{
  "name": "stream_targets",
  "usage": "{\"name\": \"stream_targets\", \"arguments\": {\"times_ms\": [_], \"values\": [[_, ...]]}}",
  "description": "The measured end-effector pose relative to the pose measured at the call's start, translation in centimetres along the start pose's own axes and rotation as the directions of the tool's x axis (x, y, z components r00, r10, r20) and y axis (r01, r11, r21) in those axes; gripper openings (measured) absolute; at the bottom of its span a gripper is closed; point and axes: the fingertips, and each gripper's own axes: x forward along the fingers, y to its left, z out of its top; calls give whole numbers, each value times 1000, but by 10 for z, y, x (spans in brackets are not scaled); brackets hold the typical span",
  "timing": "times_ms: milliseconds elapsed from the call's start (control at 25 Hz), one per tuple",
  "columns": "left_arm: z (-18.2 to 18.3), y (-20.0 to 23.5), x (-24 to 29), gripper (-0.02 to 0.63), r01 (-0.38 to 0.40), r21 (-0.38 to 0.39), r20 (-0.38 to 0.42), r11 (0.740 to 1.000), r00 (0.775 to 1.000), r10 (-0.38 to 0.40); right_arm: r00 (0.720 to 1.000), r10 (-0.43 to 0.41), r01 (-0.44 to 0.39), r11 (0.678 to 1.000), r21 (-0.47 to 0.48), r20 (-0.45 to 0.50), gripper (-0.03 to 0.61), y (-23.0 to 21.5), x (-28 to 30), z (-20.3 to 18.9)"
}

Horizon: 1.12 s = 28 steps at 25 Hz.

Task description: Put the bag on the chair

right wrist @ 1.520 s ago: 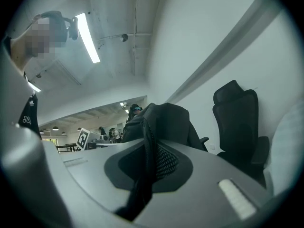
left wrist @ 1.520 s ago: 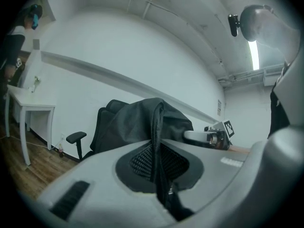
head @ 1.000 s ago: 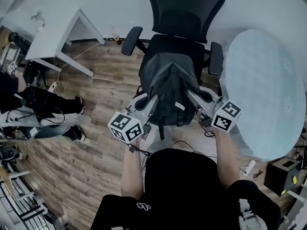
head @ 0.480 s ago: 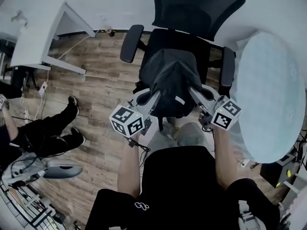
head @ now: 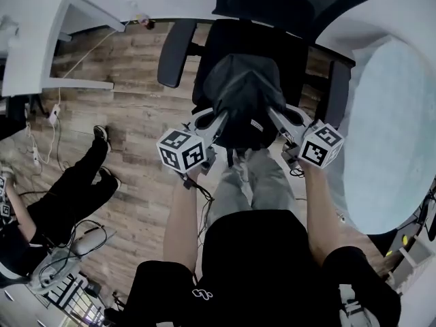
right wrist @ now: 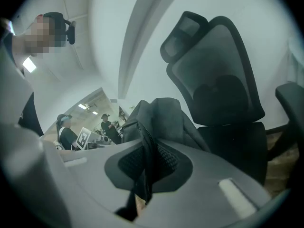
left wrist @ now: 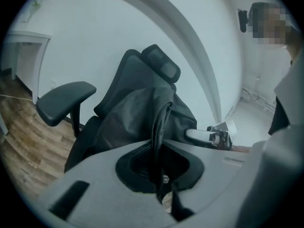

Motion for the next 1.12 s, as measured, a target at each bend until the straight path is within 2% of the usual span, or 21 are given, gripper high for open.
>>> {"name": "stream_targets", "arguments": {"times_ms": [200, 400, 640, 1120], "values": [[-17, 28, 25, 12, 0, -90, -4, 996, 1000, 0, 999, -20, 22, 999, 45, -38, 20, -33, 17, -17], [-10, 55, 51, 12, -11, -97, 1, 995, 1000, 11, 998, -22, 24, 999, 32, -52, 20, -62, 40, -13], [-10, 91, 78, 14, -17, -151, 24, 988, 999, 21, 997, -56, 59, 997, 44, -58, 21, -98, 67, -13], [5, 168, 127, 17, -75, -201, -35, 977, 997, 69, 981, -175, 176, 984, 0, -86, 25, -176, 116, 4]]}}
